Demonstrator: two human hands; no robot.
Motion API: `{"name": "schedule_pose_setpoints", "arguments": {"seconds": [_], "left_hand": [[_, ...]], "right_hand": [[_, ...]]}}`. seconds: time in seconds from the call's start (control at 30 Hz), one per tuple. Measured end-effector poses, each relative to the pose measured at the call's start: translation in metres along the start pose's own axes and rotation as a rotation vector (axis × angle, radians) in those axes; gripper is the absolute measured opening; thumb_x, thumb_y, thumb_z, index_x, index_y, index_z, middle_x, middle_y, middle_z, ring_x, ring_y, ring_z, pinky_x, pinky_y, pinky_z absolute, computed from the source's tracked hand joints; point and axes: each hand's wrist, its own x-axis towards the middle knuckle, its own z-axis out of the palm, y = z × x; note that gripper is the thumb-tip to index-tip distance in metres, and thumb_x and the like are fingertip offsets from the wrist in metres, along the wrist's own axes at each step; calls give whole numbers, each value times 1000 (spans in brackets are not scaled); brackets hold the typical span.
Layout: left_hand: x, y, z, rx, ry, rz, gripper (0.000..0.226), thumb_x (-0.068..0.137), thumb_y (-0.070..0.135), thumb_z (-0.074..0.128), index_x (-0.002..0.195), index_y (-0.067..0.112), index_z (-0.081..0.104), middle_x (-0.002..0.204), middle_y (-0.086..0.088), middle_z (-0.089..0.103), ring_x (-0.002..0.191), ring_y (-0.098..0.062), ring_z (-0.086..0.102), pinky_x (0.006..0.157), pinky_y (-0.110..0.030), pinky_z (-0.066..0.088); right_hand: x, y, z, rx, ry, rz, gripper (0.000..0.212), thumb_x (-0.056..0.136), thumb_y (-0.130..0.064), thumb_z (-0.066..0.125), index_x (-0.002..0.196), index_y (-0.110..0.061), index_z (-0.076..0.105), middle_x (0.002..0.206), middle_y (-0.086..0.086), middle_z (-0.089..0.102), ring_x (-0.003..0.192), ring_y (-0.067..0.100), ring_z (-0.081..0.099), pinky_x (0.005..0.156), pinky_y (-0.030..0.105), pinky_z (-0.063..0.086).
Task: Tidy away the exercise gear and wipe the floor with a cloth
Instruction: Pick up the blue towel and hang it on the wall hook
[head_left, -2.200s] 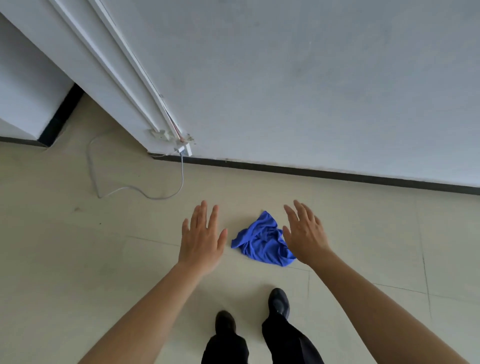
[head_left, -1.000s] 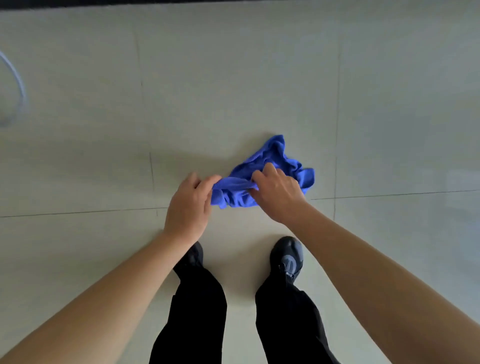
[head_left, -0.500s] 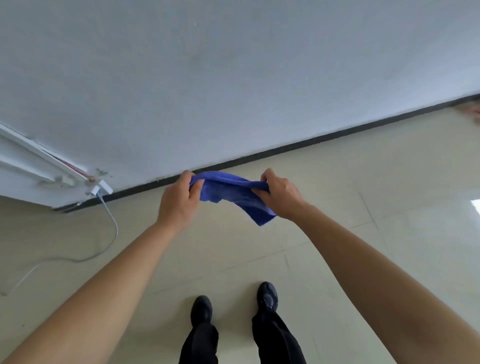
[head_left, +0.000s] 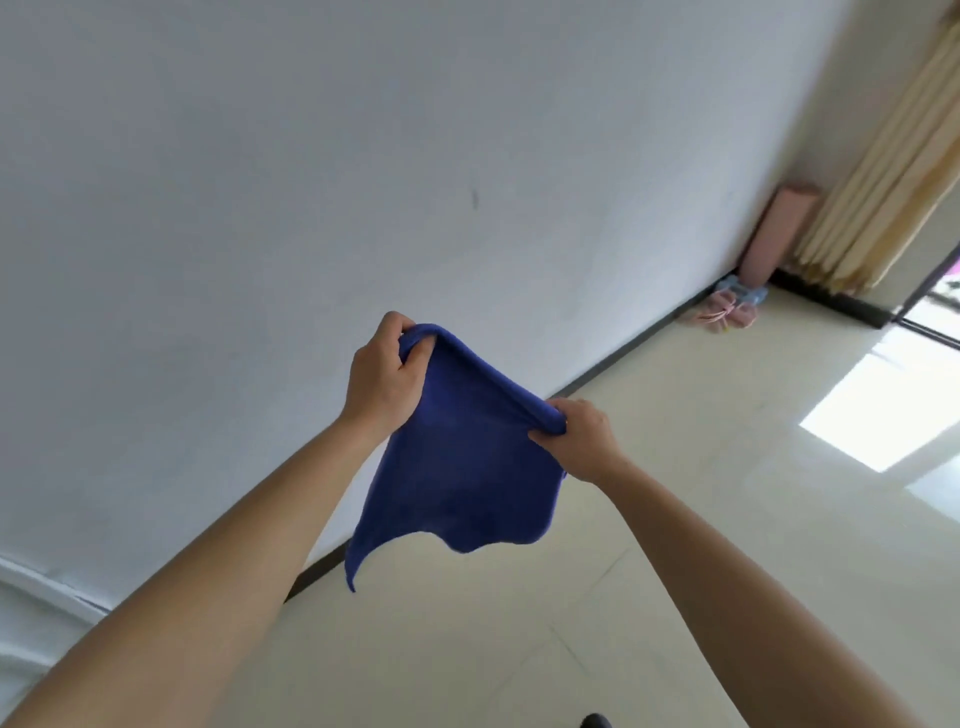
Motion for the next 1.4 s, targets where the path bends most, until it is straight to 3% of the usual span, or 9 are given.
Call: {"name": "schedule_pose_setpoints", "arguments": {"seconds": [0.2, 0.37, 0.43, 0.5, 0.6, 0.73, 0.87, 1.03, 1.4], "left_hand": [[24, 94, 76, -148, -58, 140, 12, 99, 27, 52, 97, 17, 58, 85, 13, 62, 78, -3, 57, 66, -12, 41], [43, 184, 181, -289, -156, 193, 14, 99, 27, 51, 99, 15, 58, 87, 12, 61, 78, -3, 56, 67, -12, 43], [53, 222, 228, -413, -91, 114, 10, 100, 24, 49, 100, 17, 55, 88, 11, 59, 77, -3, 56, 68, -16, 46], [68, 259, 275, -555, -34, -6, 4, 98, 21, 47, 99, 20, 51, 93, 4, 60, 79, -11, 60, 73, -33, 57], [88, 306, 335, -677, -27, -93, 14, 93, 16, 43, 94, 29, 48, 101, -6, 61, 82, -23, 63, 75, -54, 59], [113, 363, 404, -734, -32, -88, 20, 88, 15, 41, 95, 30, 52, 106, -6, 62, 94, -28, 65, 80, -56, 57], [151, 401, 467, -831, -73, -96, 22, 85, 15, 42, 95, 30, 55, 106, -5, 63, 95, -25, 64, 82, -55, 58], [226, 413, 558, -801, -136, -29, 19, 86, 17, 45, 98, 28, 56, 106, -4, 63, 97, -26, 64, 85, -53, 57], [445, 409, 810, -666, -192, -353, 24, 89, 9, 41, 107, 18, 53, 104, -3, 62, 96, -24, 63, 91, -45, 56]], "right_hand": [[-28, 71, -70, 251, 128, 297, 35, 97, -43, 52, 74, -16, 56, 71, 0, 55, 67, 21, 50, 62, 31, 41], [-24, 147, -138, 441, 234, 432, 58, 89, -68, 48, 114, -16, 55, 107, 2, 62, 85, 22, 57, 72, 38, 52], [-23, 176, -165, 337, 339, 503, 66, 89, -59, 56, 135, -14, 41, 129, 7, 51, 89, 23, 57, 69, 38, 49], [-17, 204, -189, 265, 442, 455, 48, 90, -41, 60, 126, -17, 38, 119, 4, 53, 83, 22, 59, 68, 37, 51], [1, 238, -225, 421, 253, 361, 51, 89, -27, 60, 133, -19, 35, 103, -2, 63, 84, 13, 63, 72, 32, 53], [37, 271, -279, 509, 65, 244, 87, 77, -48, 76, 146, -38, 24, 126, -15, 53, 109, 8, 58, 83, 23, 50], [97, 311, -326, 467, 212, 289, 67, 74, -60, 73, 129, -39, 40, 116, -19, 61, 93, 9, 66, 70, 30, 58], [196, 384, -377, 272, 283, 360, 19, 97, -27, 47, 106, -23, 63, 90, -4, 67, 85, 22, 61, 76, 35, 50], [354, 541, -548, 229, 351, 590, 24, 100, -31, 42, 103, -23, 64, 99, -4, 69, 92, 18, 64, 83, 35, 53]]}}
